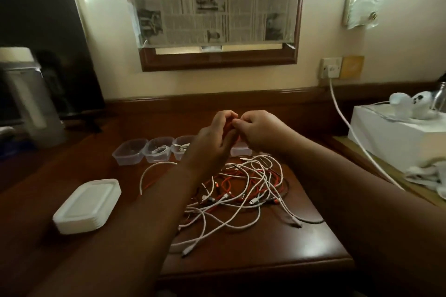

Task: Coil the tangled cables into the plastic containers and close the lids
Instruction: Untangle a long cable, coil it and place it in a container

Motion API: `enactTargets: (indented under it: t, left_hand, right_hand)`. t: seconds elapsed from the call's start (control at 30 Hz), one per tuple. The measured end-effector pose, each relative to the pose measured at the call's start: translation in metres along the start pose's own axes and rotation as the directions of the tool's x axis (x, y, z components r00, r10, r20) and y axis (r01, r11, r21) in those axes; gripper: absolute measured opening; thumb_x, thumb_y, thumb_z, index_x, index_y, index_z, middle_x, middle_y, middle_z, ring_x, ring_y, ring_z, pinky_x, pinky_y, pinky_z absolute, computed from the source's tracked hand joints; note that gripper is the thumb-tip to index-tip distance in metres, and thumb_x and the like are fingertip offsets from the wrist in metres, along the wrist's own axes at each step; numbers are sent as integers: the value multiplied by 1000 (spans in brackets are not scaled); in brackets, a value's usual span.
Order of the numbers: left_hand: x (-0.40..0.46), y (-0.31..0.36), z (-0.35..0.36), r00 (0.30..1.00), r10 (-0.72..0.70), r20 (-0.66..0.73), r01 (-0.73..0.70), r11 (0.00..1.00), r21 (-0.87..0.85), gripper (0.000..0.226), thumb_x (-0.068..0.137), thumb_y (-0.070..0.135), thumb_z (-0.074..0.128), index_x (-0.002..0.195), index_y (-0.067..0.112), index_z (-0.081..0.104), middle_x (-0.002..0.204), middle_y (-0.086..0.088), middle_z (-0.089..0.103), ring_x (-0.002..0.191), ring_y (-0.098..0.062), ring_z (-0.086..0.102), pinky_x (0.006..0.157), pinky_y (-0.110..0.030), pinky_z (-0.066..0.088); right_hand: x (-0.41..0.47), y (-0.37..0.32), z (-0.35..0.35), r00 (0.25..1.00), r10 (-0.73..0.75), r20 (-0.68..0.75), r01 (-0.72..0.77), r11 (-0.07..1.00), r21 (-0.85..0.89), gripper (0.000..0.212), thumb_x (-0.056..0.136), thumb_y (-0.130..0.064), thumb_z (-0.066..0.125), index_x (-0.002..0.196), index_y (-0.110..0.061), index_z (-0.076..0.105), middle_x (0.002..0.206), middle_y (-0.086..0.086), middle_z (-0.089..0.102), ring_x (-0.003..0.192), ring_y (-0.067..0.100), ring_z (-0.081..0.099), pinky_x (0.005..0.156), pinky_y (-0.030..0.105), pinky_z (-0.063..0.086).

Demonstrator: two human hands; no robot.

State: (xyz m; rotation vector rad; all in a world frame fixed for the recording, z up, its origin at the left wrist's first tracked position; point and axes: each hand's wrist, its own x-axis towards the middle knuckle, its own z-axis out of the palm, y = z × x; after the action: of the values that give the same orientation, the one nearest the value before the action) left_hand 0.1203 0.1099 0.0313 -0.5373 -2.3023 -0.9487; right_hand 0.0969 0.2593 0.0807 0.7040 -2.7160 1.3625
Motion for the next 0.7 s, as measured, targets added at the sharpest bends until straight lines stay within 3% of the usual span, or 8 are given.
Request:
enactTargets:
  t: [0.07,0.2,0.27,0.33,0.37,0.47,0.53,0.7]
  left_hand:
    - [-1,2,-1,1000,10,-9,-10,999,40,36,103,32,48,137,21,42,117,-4,64,98,-11,67,81,-35,60]
    - [-4,7,-3,994,-24,-103,16,997,-80,29,104,26,49,132,18,46,105,16,56,95,2,62,78,-25,58]
    - [-2,8,-5,950,-225,-214,163,948,-273,22,104,24,48,126,23,49,105,13,56,96,-2,59,76,-23,55]
    - [5,9,-10,846,-475,-243,282,784,-553,17,105,22,46,120,24,52,100,5,60,89,-5,59,69,-20,50]
    - [9,8,-14,817,-528,-232,278,713,-644,17,105,20,46,120,21,54,94,3,60,82,-6,58,65,-19,48]
    - [26,9,-26,860,-471,-196,210,678,-705,21,104,16,46,123,13,53,73,4,52,62,-6,48,54,-19,42]
    - [41,8,-33,901,-397,-177,177,707,-685,18,104,16,46,121,16,53,67,6,51,58,-8,47,53,-20,43]
    - [77,-4,-41,955,-276,-104,140,732,-667,15,105,15,42,117,19,50,67,1,52,66,-18,55,72,-34,52]
  right_hand:
    - [-5,-2,2,998,60,15,-61,993,104,27,103,-32,46,86,-16,60,75,3,60,60,11,54,51,21,44]
    - [-12,-9,3,999,27,-46,-17,978,210,31,103,-35,47,83,-15,60,71,4,59,60,14,55,54,27,45]
    - [-15,-8,2,989,4,-145,35,964,265,29,101,-38,51,83,-16,60,71,0,58,63,12,56,57,28,48]
    - [-12,-1,4,976,25,-218,38,960,278,26,98,-41,54,94,-17,59,82,1,60,71,12,57,62,29,50]
    - [-10,3,6,979,61,-196,-4,961,277,27,97,-43,56,103,-17,57,90,1,62,77,13,58,65,29,51]
    - [5,7,16,986,165,39,-169,941,293,38,95,-44,59,119,-15,54,106,5,64,93,17,64,76,31,56]
    - [16,1,20,971,165,174,-230,849,477,32,98,-39,56,117,-14,56,109,10,65,95,21,66,85,36,57]
    - [48,-10,21,977,130,167,-212,567,796,25,103,-24,48,120,-9,59,108,13,72,97,25,71,86,38,57]
